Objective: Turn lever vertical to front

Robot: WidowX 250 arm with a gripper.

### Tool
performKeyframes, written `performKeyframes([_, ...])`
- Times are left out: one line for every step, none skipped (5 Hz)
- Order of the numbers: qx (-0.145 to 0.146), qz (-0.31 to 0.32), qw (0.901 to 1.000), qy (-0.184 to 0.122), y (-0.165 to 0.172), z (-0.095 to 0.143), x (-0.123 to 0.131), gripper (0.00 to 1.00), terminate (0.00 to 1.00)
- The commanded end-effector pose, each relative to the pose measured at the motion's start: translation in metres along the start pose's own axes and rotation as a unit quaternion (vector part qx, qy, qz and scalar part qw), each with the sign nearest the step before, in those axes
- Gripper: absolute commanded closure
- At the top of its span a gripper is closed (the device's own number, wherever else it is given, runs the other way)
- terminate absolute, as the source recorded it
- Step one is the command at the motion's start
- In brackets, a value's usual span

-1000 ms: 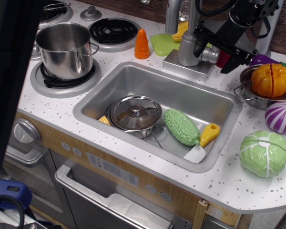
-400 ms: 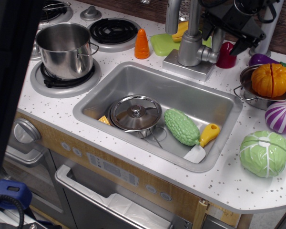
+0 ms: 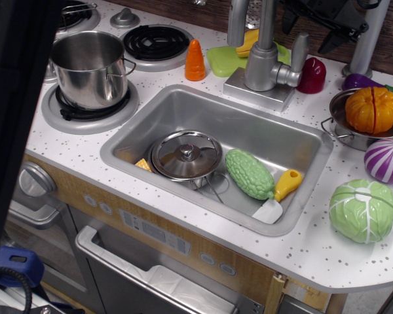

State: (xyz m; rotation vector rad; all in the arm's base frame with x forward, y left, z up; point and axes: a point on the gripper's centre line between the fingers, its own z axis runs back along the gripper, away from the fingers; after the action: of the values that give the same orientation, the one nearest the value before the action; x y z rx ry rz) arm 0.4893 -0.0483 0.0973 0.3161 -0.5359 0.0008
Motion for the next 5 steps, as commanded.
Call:
performKeyframes([-0.017,0.021,0.9993,-0.024,0.013,0.010,0.019,1.00,0.00])
performKeyframes([-0.036,0.039,0.9986,-0.005,0.009,0.009,0.012,1.00,0.00])
performKeyframes([-0.038,0.050,0.9972,0.041,0.001,0.019,-0.004,1.00,0.00])
performKeyframes([-0.060,0.062,0.9935,0.075,-0.004,0.023,-0.017,1.00,0.00])
performKeyframes([-0.088,0.070,0.9887,0.099,-0.009,0.020,-0.025,1.00,0.00])
